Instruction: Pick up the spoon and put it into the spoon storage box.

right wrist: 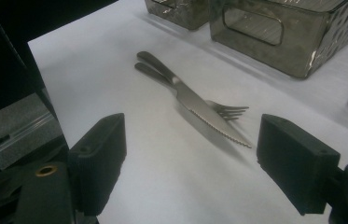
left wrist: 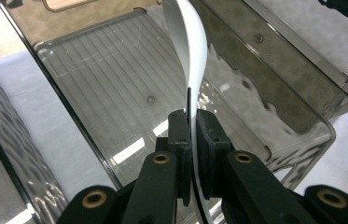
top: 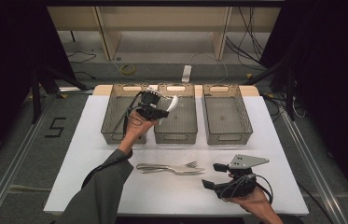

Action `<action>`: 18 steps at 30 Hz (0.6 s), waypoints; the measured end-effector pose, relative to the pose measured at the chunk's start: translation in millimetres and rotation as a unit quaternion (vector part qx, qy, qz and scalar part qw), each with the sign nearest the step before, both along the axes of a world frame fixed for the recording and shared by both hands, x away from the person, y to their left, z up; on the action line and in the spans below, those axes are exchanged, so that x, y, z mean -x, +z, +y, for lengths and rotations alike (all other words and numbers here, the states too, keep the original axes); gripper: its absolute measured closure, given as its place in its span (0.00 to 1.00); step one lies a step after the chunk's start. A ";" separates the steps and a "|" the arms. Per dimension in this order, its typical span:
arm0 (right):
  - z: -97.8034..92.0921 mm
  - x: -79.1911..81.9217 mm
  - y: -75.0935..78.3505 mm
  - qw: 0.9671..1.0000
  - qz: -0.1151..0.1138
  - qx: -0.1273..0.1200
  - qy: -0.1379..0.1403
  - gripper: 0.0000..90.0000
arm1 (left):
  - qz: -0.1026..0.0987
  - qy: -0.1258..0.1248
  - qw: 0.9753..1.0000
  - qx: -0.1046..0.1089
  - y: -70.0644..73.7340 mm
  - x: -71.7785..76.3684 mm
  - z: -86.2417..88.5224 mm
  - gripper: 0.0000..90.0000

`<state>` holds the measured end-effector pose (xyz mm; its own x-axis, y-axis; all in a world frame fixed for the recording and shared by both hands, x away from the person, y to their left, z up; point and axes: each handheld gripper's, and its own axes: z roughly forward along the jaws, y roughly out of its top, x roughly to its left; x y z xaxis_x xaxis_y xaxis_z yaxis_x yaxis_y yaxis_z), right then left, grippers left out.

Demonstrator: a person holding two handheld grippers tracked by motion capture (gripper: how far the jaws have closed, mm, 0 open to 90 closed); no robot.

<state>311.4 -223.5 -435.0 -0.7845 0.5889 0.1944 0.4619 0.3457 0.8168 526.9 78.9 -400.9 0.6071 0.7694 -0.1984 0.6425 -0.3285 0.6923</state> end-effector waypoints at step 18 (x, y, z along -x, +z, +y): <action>-0.1 0.4 -0.1 1.000 0.002 0.002 -0.001 0.28 | -0.006 -0.028 1.000 0.013 19.8 20.0 1.8 0.41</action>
